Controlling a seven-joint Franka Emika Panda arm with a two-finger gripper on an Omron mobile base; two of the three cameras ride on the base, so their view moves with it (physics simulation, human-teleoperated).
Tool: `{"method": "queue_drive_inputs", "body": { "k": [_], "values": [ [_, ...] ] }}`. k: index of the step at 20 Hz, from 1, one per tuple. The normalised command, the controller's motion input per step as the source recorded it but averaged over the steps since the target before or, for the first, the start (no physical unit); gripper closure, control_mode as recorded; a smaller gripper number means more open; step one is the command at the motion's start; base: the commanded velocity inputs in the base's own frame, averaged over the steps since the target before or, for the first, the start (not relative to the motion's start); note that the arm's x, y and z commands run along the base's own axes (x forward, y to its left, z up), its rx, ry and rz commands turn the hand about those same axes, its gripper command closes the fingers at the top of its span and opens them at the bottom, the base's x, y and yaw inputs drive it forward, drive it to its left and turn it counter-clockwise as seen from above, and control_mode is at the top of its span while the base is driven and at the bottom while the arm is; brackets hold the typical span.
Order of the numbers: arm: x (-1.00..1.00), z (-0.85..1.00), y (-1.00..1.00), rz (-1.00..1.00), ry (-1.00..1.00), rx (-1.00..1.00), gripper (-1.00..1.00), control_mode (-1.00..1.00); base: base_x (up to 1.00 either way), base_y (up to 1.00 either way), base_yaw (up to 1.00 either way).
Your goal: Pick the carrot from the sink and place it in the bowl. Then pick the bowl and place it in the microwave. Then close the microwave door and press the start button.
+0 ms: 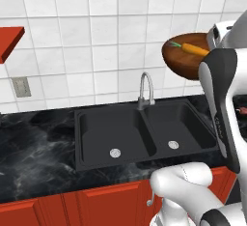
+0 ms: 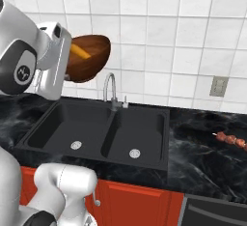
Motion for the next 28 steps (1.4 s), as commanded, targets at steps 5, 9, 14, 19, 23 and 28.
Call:
{"method": "queue_drive_inputs", "body": {
  "k": [5,9,14,19,23,28],
  "values": [
    [0.0,0.0,0.18,-0.1,0.0,0.07,1.0,-1.0,0.0,0.0,0.0],
    [-0.13,0.0,0.02,-0.05,0.0,0.03,1.0,-1.0,0.0,0.0,0.0],
    [-0.02,0.0,0.0,0.0,0.0,0.0,1.0,-1.0,0.0,0.0,0.0],
    [0.0,0.0,0.0,0.0,0.0,0.0,1.0,1.0,-0.07,-0.04,0.0],
    [0.0,0.0,0.0,0.0,0.0,0.0,1.0,1.0,-0.95,-0.19,-0.19],
    [0.0,0.0,0.0,0.0,0.0,0.0,1.0,1.0,-0.76,-0.18,-0.37]
  ]
}}
